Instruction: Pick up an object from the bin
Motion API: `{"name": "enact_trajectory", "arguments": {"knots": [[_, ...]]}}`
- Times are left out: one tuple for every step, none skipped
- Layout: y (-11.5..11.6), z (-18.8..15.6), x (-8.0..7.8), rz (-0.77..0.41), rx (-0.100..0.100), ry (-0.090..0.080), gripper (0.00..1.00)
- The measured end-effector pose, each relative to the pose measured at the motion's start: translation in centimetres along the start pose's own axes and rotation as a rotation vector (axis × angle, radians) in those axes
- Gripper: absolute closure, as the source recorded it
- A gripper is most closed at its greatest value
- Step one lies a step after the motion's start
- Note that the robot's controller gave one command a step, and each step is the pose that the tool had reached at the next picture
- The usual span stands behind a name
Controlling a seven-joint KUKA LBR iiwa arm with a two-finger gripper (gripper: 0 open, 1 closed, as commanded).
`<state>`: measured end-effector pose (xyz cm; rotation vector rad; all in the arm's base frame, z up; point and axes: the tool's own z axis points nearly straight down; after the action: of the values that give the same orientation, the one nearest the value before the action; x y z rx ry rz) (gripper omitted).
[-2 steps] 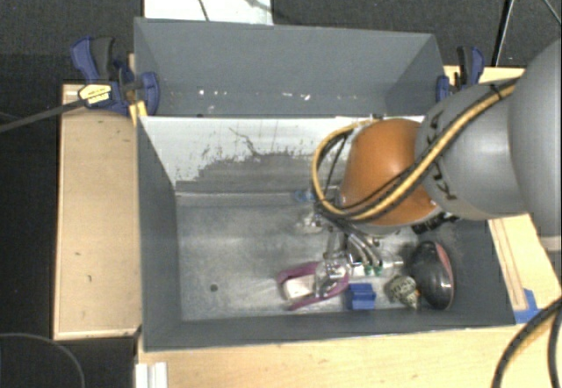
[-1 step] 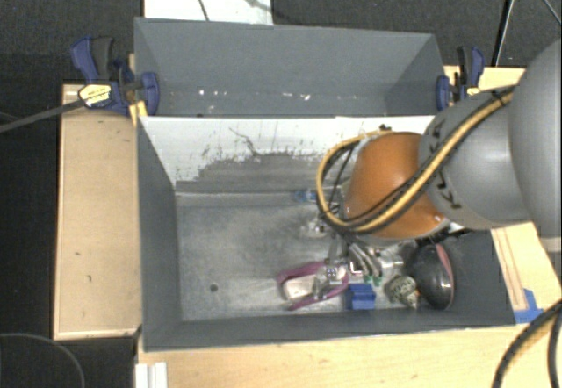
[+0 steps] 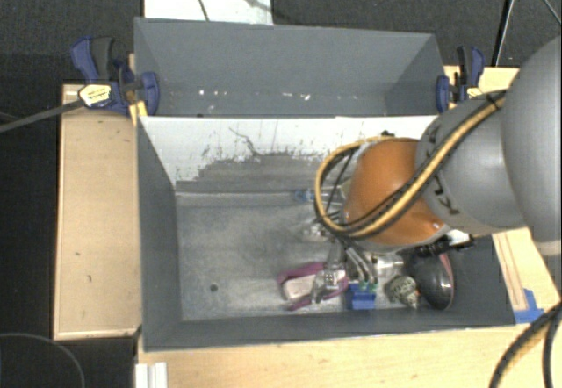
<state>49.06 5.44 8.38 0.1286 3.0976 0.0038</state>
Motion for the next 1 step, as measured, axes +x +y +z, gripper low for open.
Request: {"name": "enact_trajectory", "arguments": {"knots": [[0.04, -0.1, 0.69, 0.001, 0.003, 0.033, 1.0]]}}
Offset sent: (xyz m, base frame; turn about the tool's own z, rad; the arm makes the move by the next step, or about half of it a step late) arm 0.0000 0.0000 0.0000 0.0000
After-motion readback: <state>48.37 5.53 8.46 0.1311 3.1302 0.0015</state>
